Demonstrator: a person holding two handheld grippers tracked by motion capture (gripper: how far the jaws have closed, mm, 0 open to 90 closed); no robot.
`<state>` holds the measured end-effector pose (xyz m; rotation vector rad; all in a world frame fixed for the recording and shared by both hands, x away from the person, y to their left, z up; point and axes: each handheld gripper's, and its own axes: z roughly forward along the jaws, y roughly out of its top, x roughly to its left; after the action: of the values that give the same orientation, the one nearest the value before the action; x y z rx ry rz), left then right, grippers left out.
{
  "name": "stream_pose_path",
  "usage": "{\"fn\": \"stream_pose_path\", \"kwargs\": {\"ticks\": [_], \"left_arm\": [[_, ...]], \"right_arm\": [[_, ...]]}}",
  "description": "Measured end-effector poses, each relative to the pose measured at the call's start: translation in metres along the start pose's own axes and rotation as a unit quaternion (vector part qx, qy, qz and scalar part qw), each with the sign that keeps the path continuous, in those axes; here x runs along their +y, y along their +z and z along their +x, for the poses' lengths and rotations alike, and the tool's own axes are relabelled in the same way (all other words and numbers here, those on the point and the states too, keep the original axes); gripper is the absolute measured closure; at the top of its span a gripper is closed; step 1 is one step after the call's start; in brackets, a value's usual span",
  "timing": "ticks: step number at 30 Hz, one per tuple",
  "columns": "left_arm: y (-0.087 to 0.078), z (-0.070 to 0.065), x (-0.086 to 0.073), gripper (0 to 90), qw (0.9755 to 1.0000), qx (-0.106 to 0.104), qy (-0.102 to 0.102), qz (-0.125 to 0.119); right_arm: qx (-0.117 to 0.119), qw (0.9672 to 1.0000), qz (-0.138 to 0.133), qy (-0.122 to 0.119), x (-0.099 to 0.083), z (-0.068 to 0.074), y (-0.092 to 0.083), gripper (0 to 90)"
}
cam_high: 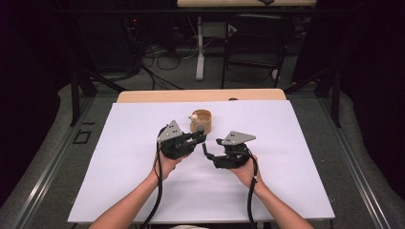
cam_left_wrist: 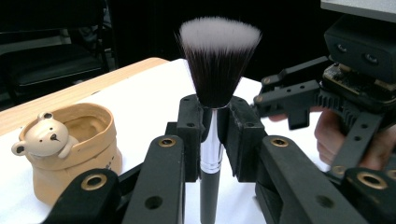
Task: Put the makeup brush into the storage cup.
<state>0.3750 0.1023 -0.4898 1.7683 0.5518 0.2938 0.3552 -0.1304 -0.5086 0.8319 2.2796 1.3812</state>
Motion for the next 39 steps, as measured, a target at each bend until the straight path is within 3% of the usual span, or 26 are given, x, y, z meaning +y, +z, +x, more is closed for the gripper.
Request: {"fn": "stream_pose_path", "kwargs": {"ticks": [6,17,28,39], "left_arm": [[-0.002,0.001,0.004,77.2,0.9999,0.006,0.010,-0.001],[-0.005,0.008,0.008,77.2,0.9997,0.016,0.020,0.005],[-0.010,0.016,0.023,77.2,0.9991,0.024,0.035,0.002],[-0.017,0.028,0.041,77.2,0.9974,0.050,0.053,0.000]], "right_arm": [[-0.005,0.9999,0.004,0.010,-0.003,-0.005,-0.010,16.6],[-0.005,0.9997,0.017,0.015,-0.010,-0.010,-0.023,6.3],[-0.021,0.9994,0.021,0.018,-0.023,-0.017,-0.046,0.0],[-0.035,0.9987,0.036,0.009,-0.039,-0.022,-0.063,0.0]]}}
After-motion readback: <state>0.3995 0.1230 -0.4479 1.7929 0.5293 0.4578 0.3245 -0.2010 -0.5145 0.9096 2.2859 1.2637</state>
